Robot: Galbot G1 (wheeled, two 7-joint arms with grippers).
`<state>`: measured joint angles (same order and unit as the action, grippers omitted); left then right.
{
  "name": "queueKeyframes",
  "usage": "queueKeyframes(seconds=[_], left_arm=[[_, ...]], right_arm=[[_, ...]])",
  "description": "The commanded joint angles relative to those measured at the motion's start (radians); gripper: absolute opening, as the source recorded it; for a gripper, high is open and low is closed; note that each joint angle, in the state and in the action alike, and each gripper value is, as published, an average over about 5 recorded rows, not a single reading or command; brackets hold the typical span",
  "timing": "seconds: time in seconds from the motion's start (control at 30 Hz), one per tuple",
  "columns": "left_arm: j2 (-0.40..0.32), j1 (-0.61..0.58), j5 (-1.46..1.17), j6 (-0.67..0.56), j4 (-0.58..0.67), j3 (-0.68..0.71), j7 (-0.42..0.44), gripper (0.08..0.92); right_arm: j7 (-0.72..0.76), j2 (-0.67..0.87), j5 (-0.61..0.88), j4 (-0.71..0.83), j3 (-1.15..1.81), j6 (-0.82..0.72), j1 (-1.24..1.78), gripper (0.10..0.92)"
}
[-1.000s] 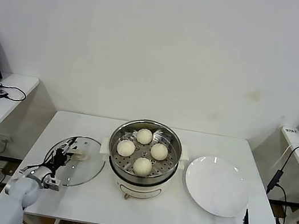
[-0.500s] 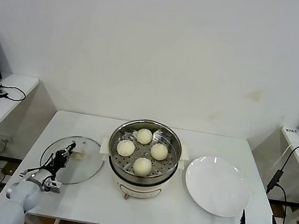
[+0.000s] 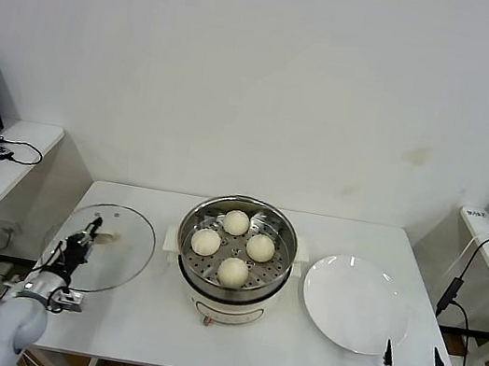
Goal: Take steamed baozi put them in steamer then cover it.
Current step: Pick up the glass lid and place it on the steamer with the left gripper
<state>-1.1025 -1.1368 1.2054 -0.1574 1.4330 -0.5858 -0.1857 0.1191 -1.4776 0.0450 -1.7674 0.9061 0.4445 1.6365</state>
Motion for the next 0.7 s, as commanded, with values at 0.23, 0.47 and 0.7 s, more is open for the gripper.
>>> queueKeyframes(seconds=[0.23,0.47,0.7], left_arm=[[0.131,-0.237,-0.169,0.204,0.572,-0.176,0.244,0.139],[0.225,-0.186,-0.416,0.316,0.668,0.072,0.247,0.139],[0.276,-0.02,-0.444,0.461,0.659,0.376,0.272,0.139]], right_arm=[[0.006,0.017,-0.004,0.016,-0.033,-0.003,-0.006,0.823],[0.009,0.018,-0.035,0.03,-0.053,-0.002,-0.016,0.823],[0.007,-0.008,-0.103,0.022,-0.078,-0.006,-0.023,0.823]])
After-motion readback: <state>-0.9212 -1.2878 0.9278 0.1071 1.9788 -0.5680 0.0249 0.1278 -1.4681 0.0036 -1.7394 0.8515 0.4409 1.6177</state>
